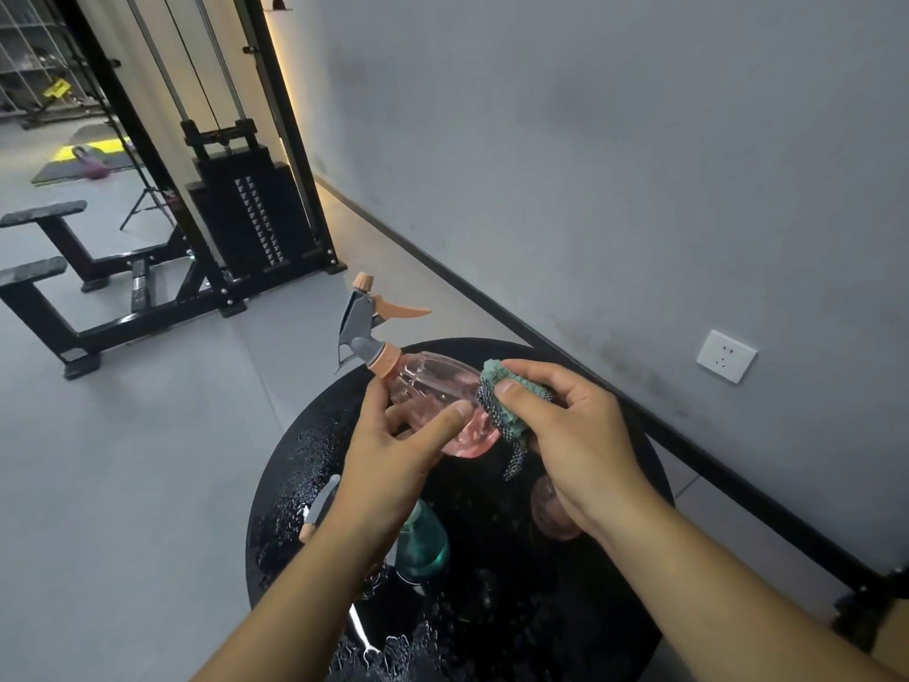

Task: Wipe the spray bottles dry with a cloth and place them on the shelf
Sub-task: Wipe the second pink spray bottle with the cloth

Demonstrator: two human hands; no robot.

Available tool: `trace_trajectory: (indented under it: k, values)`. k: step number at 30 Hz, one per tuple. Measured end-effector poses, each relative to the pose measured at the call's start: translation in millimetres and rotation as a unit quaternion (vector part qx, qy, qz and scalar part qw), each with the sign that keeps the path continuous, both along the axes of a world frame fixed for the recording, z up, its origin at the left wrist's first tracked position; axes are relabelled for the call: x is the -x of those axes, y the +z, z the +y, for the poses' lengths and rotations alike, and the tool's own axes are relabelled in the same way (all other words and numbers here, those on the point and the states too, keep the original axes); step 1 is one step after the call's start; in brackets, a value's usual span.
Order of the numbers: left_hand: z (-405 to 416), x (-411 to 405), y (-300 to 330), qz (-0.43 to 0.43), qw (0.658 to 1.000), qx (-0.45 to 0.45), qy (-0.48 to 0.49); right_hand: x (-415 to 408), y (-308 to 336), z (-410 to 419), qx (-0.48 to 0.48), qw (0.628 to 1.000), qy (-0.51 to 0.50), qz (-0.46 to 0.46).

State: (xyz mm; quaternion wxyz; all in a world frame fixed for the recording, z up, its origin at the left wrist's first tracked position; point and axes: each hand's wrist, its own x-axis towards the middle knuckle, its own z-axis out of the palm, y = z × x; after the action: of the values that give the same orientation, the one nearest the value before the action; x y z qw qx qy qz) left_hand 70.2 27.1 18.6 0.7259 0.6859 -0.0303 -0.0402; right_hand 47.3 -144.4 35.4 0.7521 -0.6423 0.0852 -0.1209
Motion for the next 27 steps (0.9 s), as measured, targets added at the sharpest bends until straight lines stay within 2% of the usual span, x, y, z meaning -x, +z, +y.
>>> trace_trajectory:
  k: [4,12,19,27]
  values:
    - [0.2,6.7,6.0,0.029,0.999,0.0,0.021,11.1,7.1,8.3,-0.044,0.999,-0.004,0.018]
    - [9.9,11.3,18.8,0.056,0.996,-0.029,0.058,18.1,15.6,9.7,-0.047,0.998,-0.03,0.039]
    - [8.4,26.8,23.6,0.063,0.995,0.054,0.061,14.0,23.4,1.4,-0.037,0.999,-0.017,0.034]
    - [6.4,39.3,29.6,0.089,0.994,0.059,0.031,17.3,35.5,3.5,-0.008,1.0,0.005,0.011]
